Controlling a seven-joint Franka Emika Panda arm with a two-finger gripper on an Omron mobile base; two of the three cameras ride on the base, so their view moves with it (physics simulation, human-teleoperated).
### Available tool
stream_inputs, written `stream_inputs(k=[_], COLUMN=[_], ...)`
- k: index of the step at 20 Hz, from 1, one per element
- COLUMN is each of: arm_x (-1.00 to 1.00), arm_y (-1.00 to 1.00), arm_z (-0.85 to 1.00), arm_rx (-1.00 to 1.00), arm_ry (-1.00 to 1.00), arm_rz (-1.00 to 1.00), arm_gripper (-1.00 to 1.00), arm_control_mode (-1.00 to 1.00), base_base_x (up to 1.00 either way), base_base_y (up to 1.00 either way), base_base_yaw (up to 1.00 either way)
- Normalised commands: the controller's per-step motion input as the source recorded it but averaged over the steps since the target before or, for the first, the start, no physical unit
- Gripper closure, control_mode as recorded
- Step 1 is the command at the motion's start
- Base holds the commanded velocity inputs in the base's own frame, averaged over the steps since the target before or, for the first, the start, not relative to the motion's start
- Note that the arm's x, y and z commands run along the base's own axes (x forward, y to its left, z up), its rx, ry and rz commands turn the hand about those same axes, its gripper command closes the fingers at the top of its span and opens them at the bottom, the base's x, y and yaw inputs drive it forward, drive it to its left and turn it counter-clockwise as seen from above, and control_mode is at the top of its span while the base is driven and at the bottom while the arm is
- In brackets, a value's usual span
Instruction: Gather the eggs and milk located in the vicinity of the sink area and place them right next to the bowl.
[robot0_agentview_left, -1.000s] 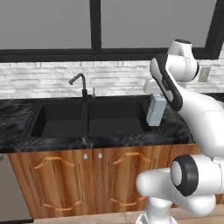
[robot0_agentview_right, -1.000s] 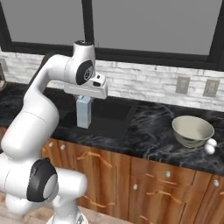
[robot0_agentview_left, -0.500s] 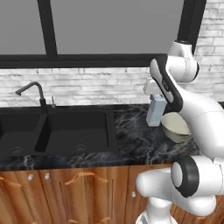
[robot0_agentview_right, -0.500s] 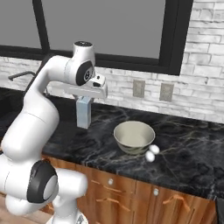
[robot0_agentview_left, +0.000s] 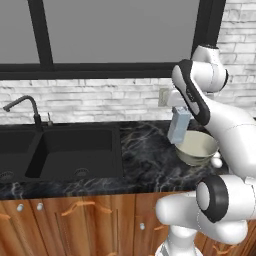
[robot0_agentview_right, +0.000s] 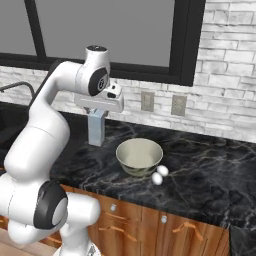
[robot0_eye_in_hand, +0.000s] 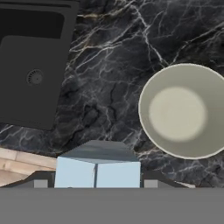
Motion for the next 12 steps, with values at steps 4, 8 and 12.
stream_inputs(k=[4,8,12], arm_x=[0.0,0.0,0.17], arm_y=[0.0,0.0,0.17], arm_z=[0.0,0.0,-0.02], arm_rx=[0.0,0.0,0.0], arm_ry=[0.0,0.0,0.0], arm_rz=[0.0,0.0,-0.01], arm_gripper=[1.0,1.0,1.0], arm_control_mode=[1.0,1.0,-1.0], base_base_x=[0.0,0.0,0.0], base_base_y=[0.0,0.0,0.0], base_base_yaw=[0.0,0.0,0.0])
